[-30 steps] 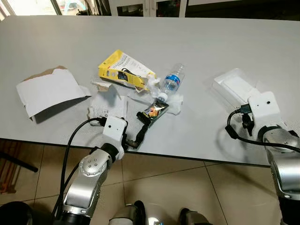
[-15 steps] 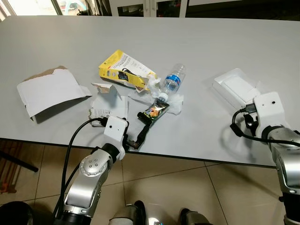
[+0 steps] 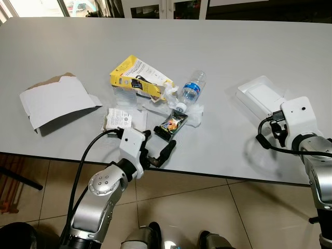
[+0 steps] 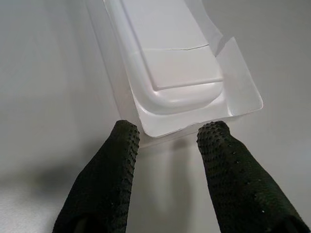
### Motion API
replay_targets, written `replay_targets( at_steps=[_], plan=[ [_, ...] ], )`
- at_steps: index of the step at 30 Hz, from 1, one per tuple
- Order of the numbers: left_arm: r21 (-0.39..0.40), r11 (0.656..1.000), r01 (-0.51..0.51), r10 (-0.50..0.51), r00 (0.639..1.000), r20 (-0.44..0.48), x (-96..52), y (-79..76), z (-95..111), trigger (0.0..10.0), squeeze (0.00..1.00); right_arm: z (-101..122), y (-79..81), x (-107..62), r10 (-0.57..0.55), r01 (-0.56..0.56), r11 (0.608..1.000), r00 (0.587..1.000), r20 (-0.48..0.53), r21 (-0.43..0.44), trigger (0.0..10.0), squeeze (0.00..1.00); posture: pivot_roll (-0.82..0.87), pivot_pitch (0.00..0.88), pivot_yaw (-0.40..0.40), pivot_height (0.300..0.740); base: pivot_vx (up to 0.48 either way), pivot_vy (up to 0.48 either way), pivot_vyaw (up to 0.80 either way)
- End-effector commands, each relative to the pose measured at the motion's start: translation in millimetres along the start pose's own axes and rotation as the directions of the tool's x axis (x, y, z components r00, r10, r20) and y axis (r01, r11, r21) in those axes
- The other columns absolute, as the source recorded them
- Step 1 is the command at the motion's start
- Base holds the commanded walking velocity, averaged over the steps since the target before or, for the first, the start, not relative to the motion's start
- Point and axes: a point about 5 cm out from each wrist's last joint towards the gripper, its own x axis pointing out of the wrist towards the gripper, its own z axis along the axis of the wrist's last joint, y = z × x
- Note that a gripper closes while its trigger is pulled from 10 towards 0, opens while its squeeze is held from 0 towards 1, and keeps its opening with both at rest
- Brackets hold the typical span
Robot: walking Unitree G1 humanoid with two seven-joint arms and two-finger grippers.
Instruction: Picking trash to rubbish bin
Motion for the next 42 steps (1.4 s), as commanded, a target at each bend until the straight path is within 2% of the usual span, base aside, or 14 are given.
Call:
replay_targets(
  at_steps=[1, 8, 15, 21, 22, 23, 24, 25, 26, 42],
  plan=[
    [-0.003, 1.0, 0.023, -0.023, 1.0, -0.009, -3.7, -2.1, -1, 10.0, 0.0, -1, 4.7, 0.5, 0.039, -0.039, 0.999, 0.999, 0.001, -0.016, 10.0, 0.0, -0.03, 0.204, 0.085, 0.74, 0.0, 0.0, 0.0],
    [-0.006, 0.999, 0.036, -0.036, 0.999, -0.017, -5.5, -4.3, -2, 10.0, 0.0, -12, 9.5, 4.3, 0.073, -0.073, 0.997, 0.997, -0.034, -0.005, 10.0, 0.0, -0.03, 0.203, 0.085, 0.74, 0.0, 0.0, 0.0],
    [-0.012, 0.998, 0.06, -0.06, 0.998, 0.0, -4.7, -8.1, 2, 10.0, 0.0, -25, 17.6, 8.7, 0.159, -0.158, 0.987, 0.984, -0.076, 0.019, 10.0, 0.0, -0.03, 0.208, 0.083, 0.74, 0.0, 0.0, 0.0],
    [-0.009, 0.997, 0.077, -0.077, 0.997, 0.0, -4.9, -9.5, 4, 10.0, 0.0, -38, 23.6, 12.5, 0.226, -0.22, 0.973, 0.967, -0.114, 0.069, 10.0, 0.0, -0.03, 0.21, 0.084, 0.74, 0.0, 0.0, 0.0],
    [-0.007, 0.997, 0.079, -0.079, 0.997, -0.001, -5.1, -9.7, 4, 10.0, 0.0, -41, 25.1, 12.9, 0.239, -0.232, 0.97, 0.963, -0.121, 0.071, 8.2, 0.0, -0.03, 0.21, 0.085, 0.74, 0.0, 0.0, 0.0],
    [-0.006, 0.997, 0.081, -0.081, 0.997, -0.001, -5.1, -9.7, 4, 10.0, 0.0, -43, 26.5, 13.1, 0.249, -0.24, 0.967, 0.96, -0.125, 0.085, 5.7, 0.0, -0.03, 0.21, 0.085, 0.74, 0.0, 0.0, 0.0],
    [-0.006, 0.997, 0.081, -0.081, 0.997, -0.001, -5.1, -9.7, 4, 10.0, 0.0, -43, 26.5, 13.1, 0.249, -0.24, 0.967, 0.96, -0.125, 0.085, 5.7, 0.0, -0.03, 0.21, 0.085, 0.74, 0.0, 0.0, 0.0],
    [-0.006, 0.997, 0.081, -0.081, 0.997, -0.001, -5.2, -9.8, 4, 10.0, 0.0, -45, 27.5, 13.1, 0.255, -0.244, 0.965, 0.959, -0.126, 0.095, 4.0, 0.0, -0.03, 0.21, 0.085, 0.74, 0.0, 0.0, 0.0],
    [-0.005, 0.997, 0.081, -0.081, 0.997, -0.001, -5.3, -9.7, 4, 10.0, 0.0, -45, 28.7, 12.5, 0.261, -0.249, 0.963, 0.957, -0.126, 0.1, 0.0, 0.0, -0.03, 0.21, 0.085, 0.74, 0.0, 0.0, 0.0],
    [0.003, 0.997, 0.076, -0.076, 0.997, -0.012, -5.8, -8.8, 2, 10.0, 0.0, -52, 31.7, 13.0, 0.264, -0.251, 0.961, 0.956, -0.128, 0.113, 0.0, 0.0, -0.02, 0.209, 0.089, 0.74, 0.0, 0.0, 0.0]
  ],
)
